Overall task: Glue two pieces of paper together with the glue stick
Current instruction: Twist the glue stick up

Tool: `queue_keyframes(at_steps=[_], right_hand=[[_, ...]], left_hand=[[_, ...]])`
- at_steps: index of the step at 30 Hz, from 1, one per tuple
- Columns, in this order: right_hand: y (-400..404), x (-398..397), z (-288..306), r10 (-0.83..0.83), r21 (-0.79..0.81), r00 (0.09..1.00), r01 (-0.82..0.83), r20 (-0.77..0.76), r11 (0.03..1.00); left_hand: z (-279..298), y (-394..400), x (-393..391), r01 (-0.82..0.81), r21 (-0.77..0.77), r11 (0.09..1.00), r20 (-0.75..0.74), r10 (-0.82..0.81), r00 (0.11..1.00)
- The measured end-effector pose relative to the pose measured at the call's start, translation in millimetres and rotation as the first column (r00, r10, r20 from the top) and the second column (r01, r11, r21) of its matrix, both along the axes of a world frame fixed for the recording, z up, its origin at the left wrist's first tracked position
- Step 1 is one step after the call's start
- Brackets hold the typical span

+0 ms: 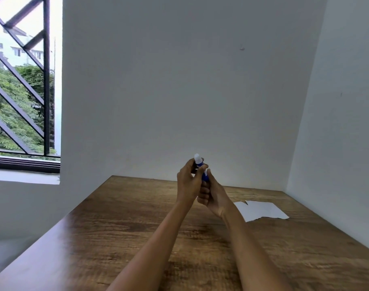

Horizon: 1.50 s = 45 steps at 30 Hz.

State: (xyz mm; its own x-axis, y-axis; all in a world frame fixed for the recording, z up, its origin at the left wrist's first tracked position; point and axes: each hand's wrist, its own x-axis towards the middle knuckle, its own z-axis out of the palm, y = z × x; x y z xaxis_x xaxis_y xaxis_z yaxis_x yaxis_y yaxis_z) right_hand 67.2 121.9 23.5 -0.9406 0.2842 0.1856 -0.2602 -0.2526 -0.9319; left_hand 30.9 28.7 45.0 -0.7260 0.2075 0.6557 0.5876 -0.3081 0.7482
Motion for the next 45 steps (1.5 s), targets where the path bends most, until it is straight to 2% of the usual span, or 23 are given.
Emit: queue_keyframes(at_steps=[3, 8, 13, 17, 21, 27, 31, 35, 37, 39, 41, 45], right_hand=[[-2, -2, 1, 0.008, 0.017, 0.999, -0.008, 0.037, 1.000], [-8, -3, -1, 0.099, 0.009, 0.994, -0.099, -0.039, 0.995], [-6, -2, 2, 0.056, -0.077, 0.998, -0.056, -0.001, 0.995], [-11, -4, 1, 0.102, -0.060, 0.994, -0.103, -0.027, 0.993], [-6, 0, 2, 0.166, -0.078, 0.986, -0.166, -0.002, 0.983], [-10, 0, 3, 0.050, -0.003, 0.999, -0.050, 0.021, 0.999], [-9, 2, 2, 0.096, -0.022, 0.995, -0.096, -0.002, 0.995], [-4, 5, 1, 0.121, -0.022, 0.992, -0.120, 0.041, 0.993], [-4, 6, 3, 0.054, 0.077, 0.996, -0.059, 0.067, 0.995], [-5, 7, 5, -0.082, 0.263, 0.992, 0.053, 0.100, 0.963], [-3, 9, 5, -0.183, 0.433, 0.979, 0.127, 0.090, 0.893], [1, 16, 10, -0.286, 0.643, 0.956, 0.258, -0.064, 0.721]], left_hand=[[1, -2, -2, -0.013, 0.038, 0.999, 0.033, 0.012, 0.999], [4, -11, -10, -0.007, 0.072, 0.997, 0.106, -0.001, 0.994], [5, -6, -4, 0.079, 0.041, 0.996, 0.076, -0.082, 0.994], [4, -10, -6, 0.038, 0.046, 0.998, 0.087, -0.042, 0.995], [4, -13, -5, 0.094, 0.024, 0.995, 0.049, -0.095, 0.994], [3, -13, -4, 0.090, -0.006, 0.996, 0.053, -0.090, 0.995], [3, -15, -5, 0.091, -0.031, 0.995, 0.068, -0.089, 0.994], [3, -12, -1, 0.154, -0.070, 0.986, 0.044, -0.151, 0.988], [3, -12, 0, 0.144, -0.078, 0.986, 0.043, -0.141, 0.989], [3, -13, -1, 0.108, -0.085, 0.990, 0.039, -0.105, 0.994], [1, -16, -4, 0.081, -0.105, 0.991, 0.024, -0.079, 0.997], [-3, -12, -6, 0.073, -0.216, 0.974, -0.017, -0.079, 0.997]])
